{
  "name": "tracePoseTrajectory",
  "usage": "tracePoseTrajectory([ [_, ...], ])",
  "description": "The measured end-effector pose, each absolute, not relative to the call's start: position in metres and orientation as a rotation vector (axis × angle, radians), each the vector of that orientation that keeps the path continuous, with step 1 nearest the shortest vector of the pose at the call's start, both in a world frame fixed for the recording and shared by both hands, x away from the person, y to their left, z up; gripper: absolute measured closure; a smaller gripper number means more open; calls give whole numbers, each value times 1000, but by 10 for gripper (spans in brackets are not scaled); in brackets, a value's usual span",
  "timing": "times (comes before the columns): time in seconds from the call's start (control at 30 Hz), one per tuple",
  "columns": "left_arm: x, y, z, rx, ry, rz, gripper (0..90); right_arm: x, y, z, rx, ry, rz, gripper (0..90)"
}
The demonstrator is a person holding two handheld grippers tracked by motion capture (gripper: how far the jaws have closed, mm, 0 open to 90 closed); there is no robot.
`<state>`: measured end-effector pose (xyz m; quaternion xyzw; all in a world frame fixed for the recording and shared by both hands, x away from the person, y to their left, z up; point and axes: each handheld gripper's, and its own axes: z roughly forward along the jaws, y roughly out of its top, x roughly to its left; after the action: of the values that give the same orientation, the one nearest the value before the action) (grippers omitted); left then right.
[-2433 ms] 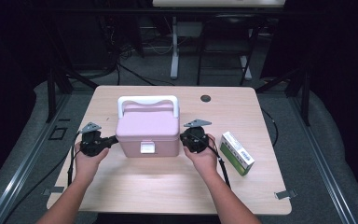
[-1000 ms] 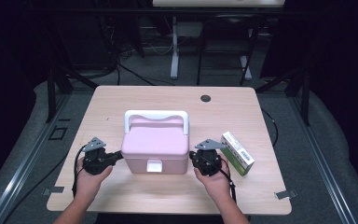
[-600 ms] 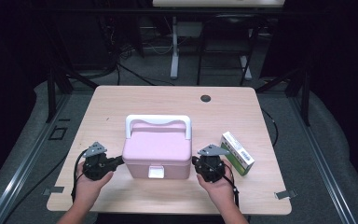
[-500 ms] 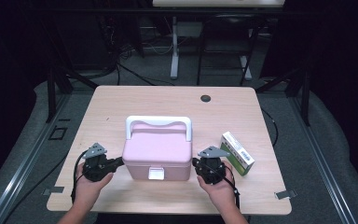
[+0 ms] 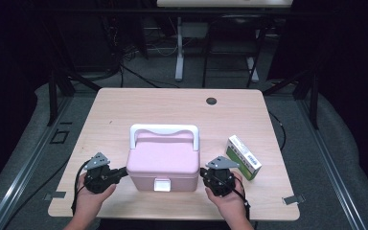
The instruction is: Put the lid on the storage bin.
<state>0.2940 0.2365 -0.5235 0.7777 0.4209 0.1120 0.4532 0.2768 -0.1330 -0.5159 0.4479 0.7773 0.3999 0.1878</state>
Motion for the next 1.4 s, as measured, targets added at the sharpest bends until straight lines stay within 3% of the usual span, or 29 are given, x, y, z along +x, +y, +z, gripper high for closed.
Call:
tracePoseTrajectory([
  [0.27,291,237,-524,1920,1034,266,900,274,-135,-517,1266,2181,1138,899],
  [0.4,294,240,-526,1902,1027,242,891,275,-138,-518,1272,2182,1156,848],
  [0.9,299,256,-517,1876,1042,223,721,279,-149,-512,1265,2217,1179,771],
  [1.4,311,260,-482,1850,1016,188,619,294,-150,-458,1200,2260,1192,675],
])
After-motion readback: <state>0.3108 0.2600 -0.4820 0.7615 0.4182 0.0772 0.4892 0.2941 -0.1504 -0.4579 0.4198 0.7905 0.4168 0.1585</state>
